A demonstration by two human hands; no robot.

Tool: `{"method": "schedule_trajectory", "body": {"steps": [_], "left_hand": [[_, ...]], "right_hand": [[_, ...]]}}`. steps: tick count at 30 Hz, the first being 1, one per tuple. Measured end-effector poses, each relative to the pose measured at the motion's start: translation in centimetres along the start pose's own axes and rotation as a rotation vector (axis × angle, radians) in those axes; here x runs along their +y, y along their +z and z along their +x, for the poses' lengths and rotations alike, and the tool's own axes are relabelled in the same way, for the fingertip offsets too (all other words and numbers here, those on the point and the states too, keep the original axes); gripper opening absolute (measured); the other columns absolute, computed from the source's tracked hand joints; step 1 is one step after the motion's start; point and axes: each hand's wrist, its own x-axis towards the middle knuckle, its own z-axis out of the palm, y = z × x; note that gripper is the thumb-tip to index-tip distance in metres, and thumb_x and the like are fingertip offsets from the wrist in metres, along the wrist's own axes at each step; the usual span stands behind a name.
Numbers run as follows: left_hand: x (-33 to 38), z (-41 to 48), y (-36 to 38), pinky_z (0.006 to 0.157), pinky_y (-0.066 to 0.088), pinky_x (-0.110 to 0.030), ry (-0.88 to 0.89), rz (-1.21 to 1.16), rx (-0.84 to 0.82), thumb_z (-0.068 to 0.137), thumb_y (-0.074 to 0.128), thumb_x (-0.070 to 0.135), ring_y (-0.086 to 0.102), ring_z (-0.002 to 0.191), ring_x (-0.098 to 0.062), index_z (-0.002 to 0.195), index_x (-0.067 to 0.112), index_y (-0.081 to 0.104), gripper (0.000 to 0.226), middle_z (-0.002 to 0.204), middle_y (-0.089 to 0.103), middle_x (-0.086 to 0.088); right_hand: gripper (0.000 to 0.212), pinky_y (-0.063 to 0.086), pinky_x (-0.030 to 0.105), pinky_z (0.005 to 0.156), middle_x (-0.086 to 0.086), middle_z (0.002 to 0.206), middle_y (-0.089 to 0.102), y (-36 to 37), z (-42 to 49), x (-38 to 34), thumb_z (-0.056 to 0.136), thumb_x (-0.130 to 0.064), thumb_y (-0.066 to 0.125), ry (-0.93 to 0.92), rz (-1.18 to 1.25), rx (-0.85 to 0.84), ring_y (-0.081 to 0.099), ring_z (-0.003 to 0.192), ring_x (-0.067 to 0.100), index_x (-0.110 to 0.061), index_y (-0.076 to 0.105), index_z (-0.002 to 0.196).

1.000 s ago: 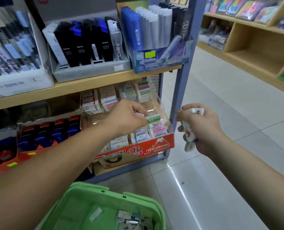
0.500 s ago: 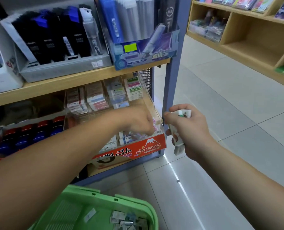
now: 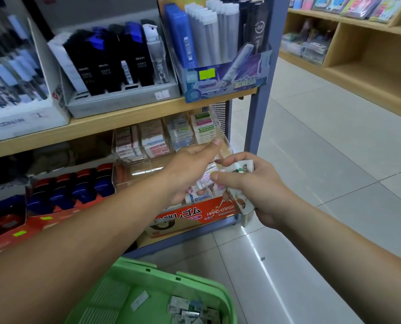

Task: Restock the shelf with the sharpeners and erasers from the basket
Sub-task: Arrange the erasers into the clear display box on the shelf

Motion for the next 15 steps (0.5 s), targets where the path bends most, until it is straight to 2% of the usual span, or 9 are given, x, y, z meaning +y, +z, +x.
{"method": "schedule_trajectory", "body": {"steps": [1,3,4,5,6,8,10,13,15], "left_hand": [[-0.1,0.0,-0.3,0.043,0.043,-0.010,0.001,-0.012,0.005,0.098,0.055,0.060,0.041,0.123,-0.009,0.139,0.034,0.063,0.049,0.150,0.050,0.011],[-0.4,0.0,-0.8,0.072,0.047,-0.018,0.023,0.003,0.047,0.097,0.055,0.063,0.041,0.127,-0.008,0.140,0.035,0.061,0.052,0.153,0.050,0.011],[-0.5,0.0,-1.1,0.086,0.041,-0.025,0.027,0.020,0.075,0.097,0.055,0.064,0.042,0.124,-0.008,0.140,0.034,0.061,0.053,0.152,0.052,0.011],[-0.6,0.1,-1.4,0.090,0.038,-0.029,0.018,0.028,0.087,0.095,0.056,0.065,0.043,0.121,-0.009,0.139,0.033,0.061,0.055,0.147,0.055,0.012],[-0.6,0.1,-1.7,0.088,0.041,-0.030,0.006,0.035,0.108,0.093,0.056,0.068,0.044,0.119,-0.010,0.137,0.033,0.063,0.056,0.139,0.058,0.014],[-0.7,0.1,-2.7,0.069,0.052,-0.025,0.003,0.037,0.133,0.087,0.060,0.074,0.052,0.114,-0.014,0.120,0.035,0.069,0.052,0.118,0.060,0.022],[-0.9,0.3,-4.2,0.056,0.050,-0.023,0.028,0.050,0.181,0.078,0.069,0.077,0.064,0.094,-0.017,0.100,0.027,0.073,0.055,0.108,0.068,0.017],[-1.7,0.4,-7.1,0.053,0.046,-0.028,0.048,0.066,0.239,0.072,0.090,0.048,0.063,0.061,-0.012,0.088,0.022,0.070,0.037,0.070,0.074,0.006],[-2.4,0.3,-8.9,0.044,0.037,-0.023,0.045,0.062,0.206,0.074,0.092,0.026,0.058,0.052,-0.011,0.095,0.015,0.072,0.030,0.063,0.068,-0.001]], "right_hand": [[0.039,0.067,0.049,0.073,0.009,0.093,0.080,0.2,0.1,0.0,0.080,-0.010,0.089,-0.005,-0.002,0.005,0.079,0.082,0.036,-0.013,0.068,0.112],[0.035,0.067,0.047,0.070,0.007,0.092,0.080,0.9,0.2,0.0,0.080,-0.010,0.089,-0.018,-0.026,0.007,0.080,0.078,0.033,-0.014,0.069,0.108],[0.033,0.067,0.046,0.069,0.007,0.093,0.080,1.2,0.3,0.1,0.080,-0.008,0.089,-0.024,-0.031,0.000,0.080,0.077,0.031,-0.014,0.069,0.106],[0.032,0.067,0.046,0.069,0.008,0.094,0.080,1.6,0.4,0.2,0.080,-0.007,0.088,-0.030,-0.028,-0.007,0.080,0.078,0.031,-0.014,0.069,0.104],[0.030,0.066,0.047,0.070,0.009,0.096,0.080,1.8,0.5,0.2,0.080,-0.005,0.087,-0.033,-0.022,-0.013,0.080,0.079,0.032,-0.014,0.068,0.103],[0.029,0.066,0.048,0.069,0.010,0.098,0.080,2.3,0.8,0.2,0.081,-0.005,0.087,-0.030,0.001,-0.008,0.079,0.081,0.034,-0.014,0.067,0.101],[0.030,0.066,0.049,0.067,0.010,0.096,0.080,2.6,1.2,0.1,0.083,-0.006,0.086,-0.028,0.033,0.025,0.079,0.082,0.037,-0.012,0.066,0.104],[0.031,0.065,0.057,0.072,0.008,0.095,0.080,2.9,1.8,-0.1,0.086,-0.006,0.083,-0.027,0.095,0.111,0.079,0.080,0.034,-0.009,0.064,0.111],[0.028,0.065,0.057,0.071,0.009,0.094,0.080,3.2,2.3,0.0,0.087,-0.006,0.082,-0.009,0.120,0.153,0.079,0.079,0.033,-0.011,0.064,0.108]]}}
